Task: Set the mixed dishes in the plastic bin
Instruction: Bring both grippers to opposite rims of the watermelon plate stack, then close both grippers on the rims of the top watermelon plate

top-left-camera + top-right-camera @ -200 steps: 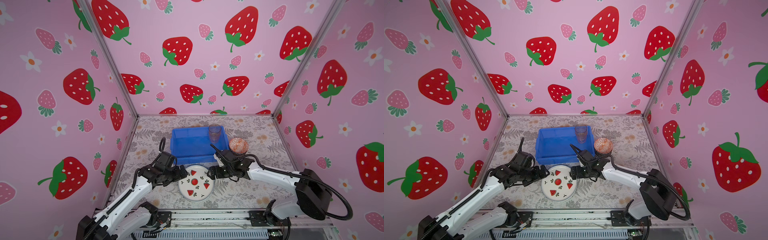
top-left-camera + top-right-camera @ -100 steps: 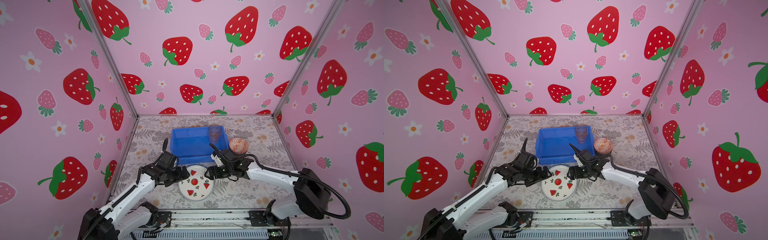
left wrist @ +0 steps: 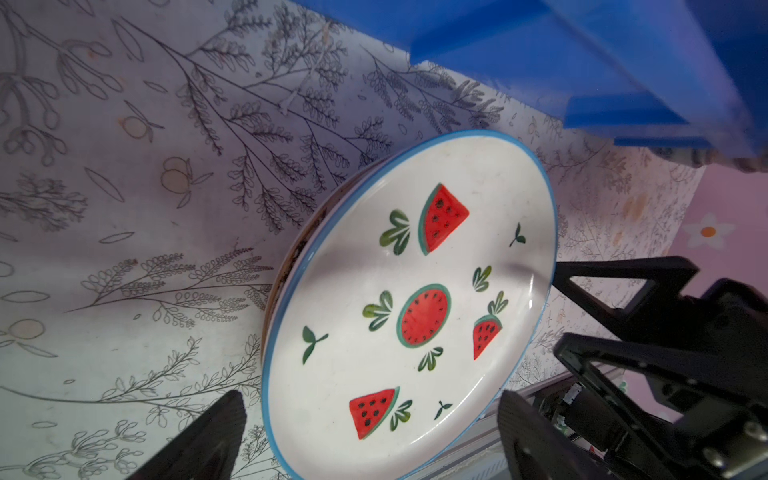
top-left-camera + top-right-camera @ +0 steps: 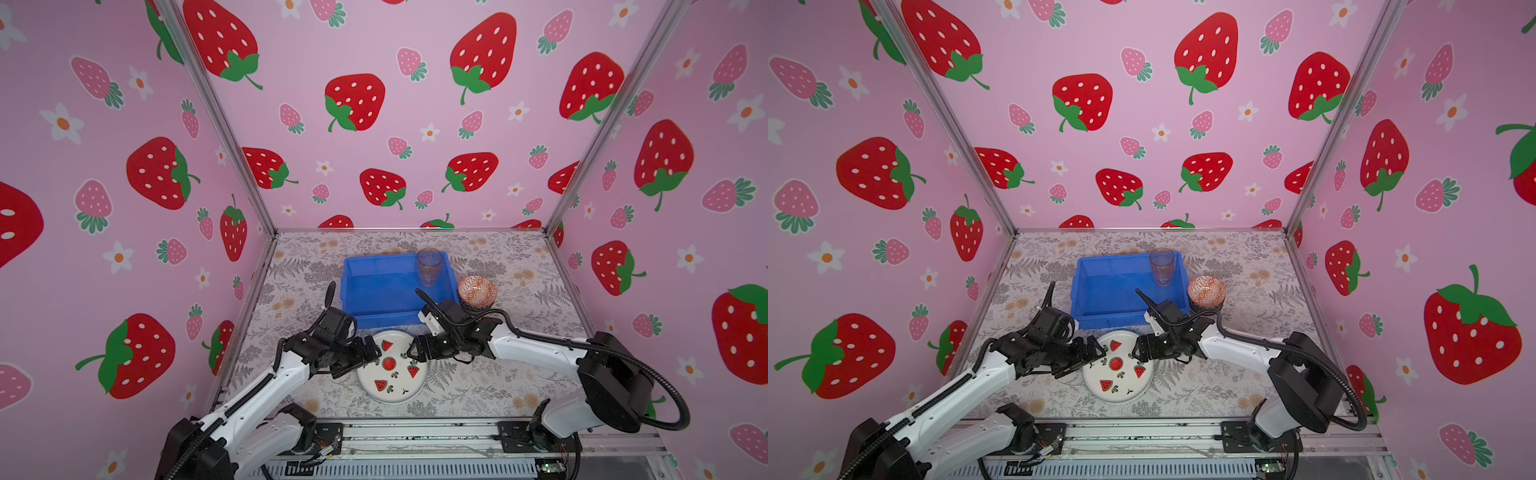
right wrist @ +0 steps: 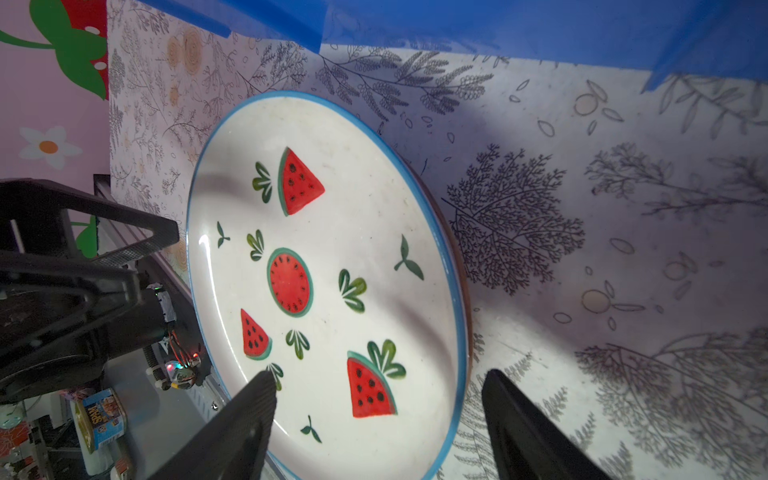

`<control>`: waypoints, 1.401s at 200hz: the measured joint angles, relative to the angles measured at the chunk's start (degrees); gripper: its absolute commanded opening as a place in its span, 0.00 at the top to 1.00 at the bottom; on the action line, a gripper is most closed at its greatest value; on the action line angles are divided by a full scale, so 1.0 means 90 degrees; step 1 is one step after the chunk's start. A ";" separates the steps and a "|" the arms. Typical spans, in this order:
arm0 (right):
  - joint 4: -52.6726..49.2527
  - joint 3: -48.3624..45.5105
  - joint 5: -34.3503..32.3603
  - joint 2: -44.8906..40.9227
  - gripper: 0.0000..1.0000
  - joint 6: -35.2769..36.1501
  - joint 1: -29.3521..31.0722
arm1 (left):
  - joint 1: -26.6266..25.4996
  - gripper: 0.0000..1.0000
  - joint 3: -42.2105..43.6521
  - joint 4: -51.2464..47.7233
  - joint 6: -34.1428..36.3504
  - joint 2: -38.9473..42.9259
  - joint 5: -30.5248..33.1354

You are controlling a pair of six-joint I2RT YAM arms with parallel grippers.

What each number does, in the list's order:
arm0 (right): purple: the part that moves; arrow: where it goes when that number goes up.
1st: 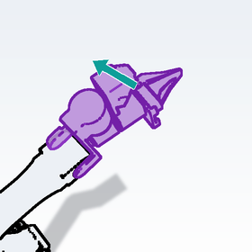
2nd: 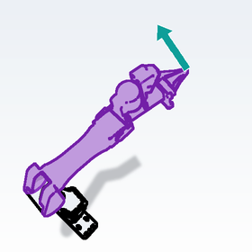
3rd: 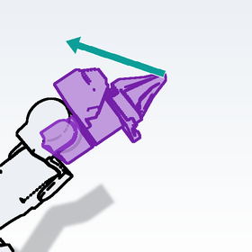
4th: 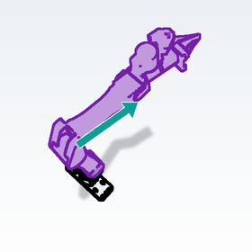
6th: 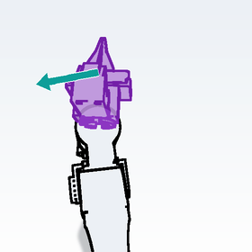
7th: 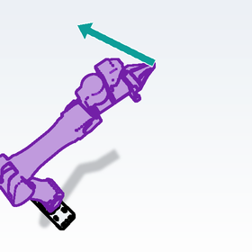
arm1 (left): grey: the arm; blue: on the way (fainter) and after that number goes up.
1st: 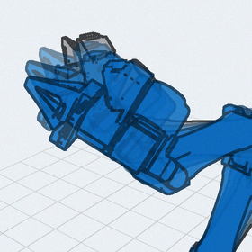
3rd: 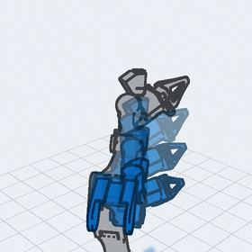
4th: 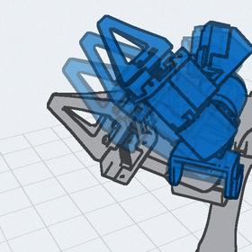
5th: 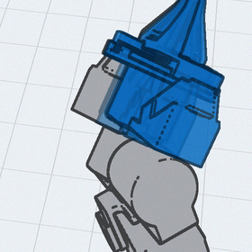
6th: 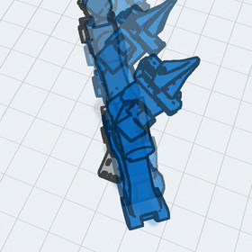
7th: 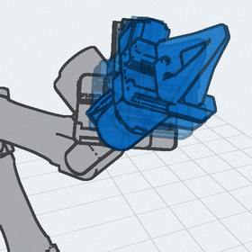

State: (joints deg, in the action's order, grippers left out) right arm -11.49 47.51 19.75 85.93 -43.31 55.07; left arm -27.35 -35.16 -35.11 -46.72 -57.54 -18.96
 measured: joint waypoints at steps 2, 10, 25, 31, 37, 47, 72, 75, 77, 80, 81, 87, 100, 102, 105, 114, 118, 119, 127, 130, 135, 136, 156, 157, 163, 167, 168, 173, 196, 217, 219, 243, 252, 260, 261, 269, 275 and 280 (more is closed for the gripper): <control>0.0010 -0.0002 0.0010 0.0000 0.20 -0.0007 0.0007 | 0.0000 0.03 0.0005 0.0012 -0.0007 0.0000 -0.0010; 0.0049 -0.0027 0.0036 0.0012 0.21 -0.0036 0.0019 | 0.0000 0.03 0.0034 0.0063 -0.0027 0.0000 -0.0051; 0.0138 -0.0075 0.0075 0.0049 0.21 -0.0068 0.0041 | 0.0000 0.03 0.0090 0.0136 -0.0073 -0.0002 -0.0126; 0.0165 -0.0100 0.0087 0.0053 0.21 -0.0085 0.0049 | 0.0000 0.03 0.0102 0.0143 -0.0085 -0.0002 -0.0141; 0.0182 -0.0121 0.0100 0.0053 0.22 -0.0102 0.0058 | 0.0000 0.03 0.0109 0.0151 -0.0102 -0.0002 -0.0148; 0.0192 -0.0141 0.0104 0.0053 0.22 -0.0119 0.0066 | 0.0000 0.03 0.0109 0.0163 -0.0124 0.0002 -0.0160; 0.0236 -0.0146 0.0119 0.0053 0.23 -0.0180 0.0063 | 0.0000 0.03 0.0109 0.0180 -0.0148 0.0049 -0.0187; 0.0240 -0.0146 0.0121 0.0053 0.23 -0.0182 0.0063 | 0.0000 0.03 0.0109 0.0185 -0.0151 0.0058 -0.0189; 0.0248 -0.0148 0.0126 0.0053 0.24 -0.0187 0.0063 | 0.0000 0.03 0.0109 0.0187 -0.0153 0.0061 -0.0189; 0.0257 -0.0155 0.0129 0.0053 0.24 -0.0189 0.0063 | 0.0000 0.03 0.0109 0.0194 -0.0160 0.0068 -0.0194; 0.0265 -0.0158 0.0131 0.0056 0.24 -0.0194 0.0063 | 0.0000 0.03 0.0109 0.0197 -0.0160 0.0068 -0.0197; 0.0284 -0.0170 0.0146 0.0053 0.24 -0.0204 0.0063 | 0.0000 0.03 0.0109 0.0211 -0.0175 0.0075 -0.0219; 0.0323 -0.0192 0.0180 0.0056 0.25 -0.0223 0.0063 | 0.0000 0.03 0.0109 0.0223 -0.0194 0.0083 -0.0255; 0.0325 -0.0192 0.0182 0.0056 0.25 -0.0226 0.0063 | 0.0000 0.03 0.0109 0.0223 -0.0199 0.0085 -0.0257; 0.0328 -0.0194 0.0192 0.0056 0.25 -0.0228 0.0066 | 0.0000 0.03 0.0109 0.0226 -0.0202 0.0090 -0.0262; 0.0338 -0.0199 0.0206 0.0056 0.26 -0.0231 0.0066 | 0.0000 0.03 0.0109 0.0233 -0.0223 0.0104 -0.0282; 0.0342 -0.0202 0.0209 0.0056 0.26 -0.0233 0.0063 | 0.0000 0.03 0.0109 0.0236 -0.0231 0.0107 -0.0287; 0.0345 -0.0202 0.0211 0.0056 0.26 -0.0233 0.0063 | 0.0000 0.03 0.0109 0.0236 -0.0236 0.0109 -0.0287; 0.0352 -0.0202 0.0214 0.0061 0.26 -0.0236 0.0063 | 0.0000 0.03 0.0109 0.0238 -0.0255 0.0117 -0.0294; 0.0357 -0.0204 0.0214 0.0063 0.26 -0.0238 0.0063 | 0.0000 0.03 0.0112 0.0238 -0.0262 0.0119 -0.0294; 0.0364 -0.0204 0.0216 0.0066 0.27 -0.0243 0.0063 | 0.0000 0.03 0.0112 0.0240 -0.0272 0.0124 -0.0296; 0.0364 -0.0204 0.0216 0.0066 0.27 -0.0243 0.0063 | 0.0000 0.03 0.0112 0.0240 -0.0274 0.0124 -0.0296; 0.0376 -0.0204 0.0221 0.0066 0.27 -0.0267 0.0063 | 0.0000 0.03 0.0119 0.0233 -0.0287 0.0129 -0.0299; 0.0376 -0.0204 0.0221 0.0066 0.27 -0.0267 0.0063 | 0.0000 0.03 0.0119 0.0231 -0.0287 0.0129 -0.0299; 0.0376 -0.0204 0.0219 0.0066 0.27 -0.0274 0.0063 | 0.0000 0.03 0.0119 0.0219 -0.0284 0.0129 -0.0299; 0.0374 -0.0204 0.0219 0.0066 0.27 -0.0274 0.0063 | 0.0000 0.03 0.0119 0.0206 -0.0282 0.0131 -0.0291; 0.0376 -0.0204 0.0219 0.0066 0.27 -0.0274 0.0063 | 0.0000 0.03 0.0119 0.0204 -0.0279 0.0131 -0.0289; 0.0376 -0.0204 0.0219 0.0066 0.27 -0.0274 0.0063 | 0.0000 0.03 0.0119 0.0189 -0.0274 0.0136 -0.0279; 0.0376 -0.0204 0.0219 0.0066 0.27 -0.0274 0.0063 | 0.0000 0.03 0.0119 0.0000 -0.0175 0.0185 -0.0153; 0.0374 -0.0204 0.0219 0.0066 0.27 -0.0274 0.0063 | 0.0005 0.03 0.0078 -0.0321 -0.0068 0.0187 0.0097; 0.0374 -0.0204 0.0219 0.0066 0.27 -0.0274 0.0063 | 0.0005 0.03 0.0070 -0.0355 -0.0049 0.0187 0.0129; 0.0374 -0.0204 0.0219 0.0066 0.28 -0.0272 0.0063 | 0.0005 0.03 0.0002 -0.0600 0.0051 0.0168 0.0342; 0.0372 -0.0204 0.0219 0.0068 0.28 -0.0272 0.0063 | 0.0005 0.03 0.0002 -0.0612 0.0051 0.0131 0.0374; 0.0372 -0.0204 0.0219 0.0068 0.29 -0.0270 0.0063 | 0.0005 0.03 0.0002 -0.0607 0.0046 0.0085 0.0374; 0.0372 -0.0204 0.0219 0.0068 0.29 -0.0270 0.0063 | 0.0005 0.03 0.0002 -0.0602 0.0046 0.0083 0.0374; 0.0369 -0.0204 0.0221 0.0068 0.29 -0.0270 0.0063 | 0.0005 0.03 0.0002 -0.0588 0.0039 0.0041 0.0367; 0.0369 -0.0204 0.0223 0.0068 0.29 -0.0270 0.0063 | 0.0005 0.03 0.0002 -0.0568 0.0022 0.0017 0.0359; 0.0369 -0.0204 0.0223 0.0068 0.30 -0.0270 0.0063 | 0.0005 0.04 0.0002 -0.0539 0.0007 0.0005 0.0345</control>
State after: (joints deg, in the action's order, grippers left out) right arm -8.16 45.67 21.76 86.54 -45.74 55.64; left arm -27.31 -35.14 -39.97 -46.65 -57.49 -15.86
